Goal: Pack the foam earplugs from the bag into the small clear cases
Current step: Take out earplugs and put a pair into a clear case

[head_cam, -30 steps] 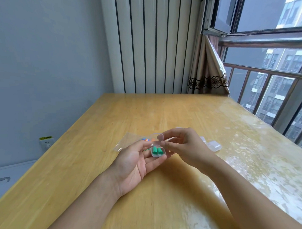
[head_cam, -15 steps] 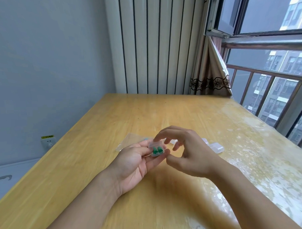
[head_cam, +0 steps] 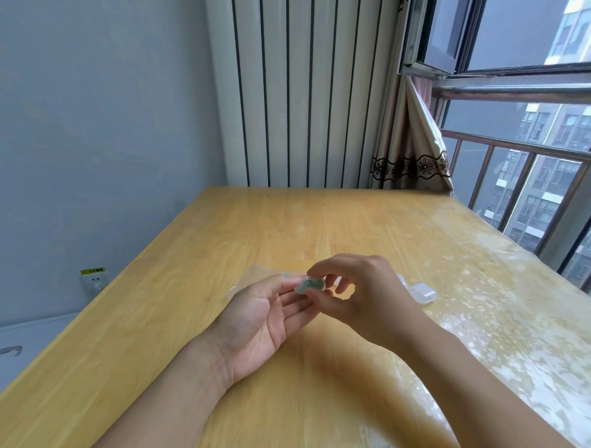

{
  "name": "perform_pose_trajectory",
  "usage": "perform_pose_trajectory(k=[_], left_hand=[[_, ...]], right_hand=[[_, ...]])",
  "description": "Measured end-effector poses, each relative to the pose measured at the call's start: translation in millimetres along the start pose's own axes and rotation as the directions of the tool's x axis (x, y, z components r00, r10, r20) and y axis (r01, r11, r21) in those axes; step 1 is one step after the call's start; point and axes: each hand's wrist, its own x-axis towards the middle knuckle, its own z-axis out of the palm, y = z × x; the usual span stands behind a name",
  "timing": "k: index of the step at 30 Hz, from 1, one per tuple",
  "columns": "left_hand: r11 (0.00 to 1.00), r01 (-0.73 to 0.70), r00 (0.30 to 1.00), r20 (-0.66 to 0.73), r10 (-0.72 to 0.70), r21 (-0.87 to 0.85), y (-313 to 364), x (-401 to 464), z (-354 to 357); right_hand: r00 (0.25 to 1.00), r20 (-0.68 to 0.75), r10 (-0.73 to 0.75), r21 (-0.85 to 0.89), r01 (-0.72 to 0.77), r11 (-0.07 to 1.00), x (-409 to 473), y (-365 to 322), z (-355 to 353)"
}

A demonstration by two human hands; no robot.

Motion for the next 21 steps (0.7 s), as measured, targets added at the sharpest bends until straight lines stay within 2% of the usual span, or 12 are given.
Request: perform_pose_trajectory(k=[6, 12, 14, 15, 16, 17, 18, 19, 20, 21], left_hand=[[0.996, -0.046, 0.999, -0.009, 0.047, 0.075, -4, 1, 2], [0.997, -0.066, 0.997, -0.036, 0.067, 0.033, -7, 4, 0], [0.986, -0.142, 0.973, -0.171, 0.156, 0.092, -7, 9, -1], [0.958, -0.192, 0.93, -0.272, 0.246, 0.212, -8, 12, -5], [0.886, -0.229, 0.857, -0.348, 0.38, 0.402, -9, 15, -10], [0.747, -0.24, 0.766, -0.351, 0.538, 0.621, -10, 18, -17], [0.567, -0.227, 0.695, -0.276, 0.664, 0.792, -12, 20, -22], [0.398, -0.212, 0.663, -0.169, 0.73, 0.892, -14, 21, -25], [0.271, -0.2, 0.667, -0.072, 0.742, 0.942, -15, 20, -27], [0.2, -0.193, 0.694, -0.01, 0.72, 0.961, -17, 20, -27]], right_hand=[[0.999, -0.005, -0.053, -0.05, 0.053, 0.997, 0, 5, 3], [0.999, -0.04, -0.014, 0.001, 0.014, 1.0, 0, 0, 4], [0.992, -0.106, 0.071, 0.081, -0.062, 0.995, 2, 4, 6], [0.979, -0.15, 0.137, 0.135, -0.117, 0.984, 3, 7, 6], [0.961, -0.19, 0.202, 0.167, -0.171, 0.971, 5, 11, 6], [0.941, -0.218, 0.258, 0.173, -0.223, 0.959, 9, 16, 6], [0.926, -0.228, 0.302, 0.154, -0.272, 0.95, 14, 21, 6], [0.92, -0.216, 0.327, 0.116, -0.308, 0.944, 20, 26, 6], [0.924, -0.188, 0.333, 0.064, -0.327, 0.943, 28, 30, 7], [0.934, -0.157, 0.32, -0.001, -0.324, 0.946, 37, 35, 10]])
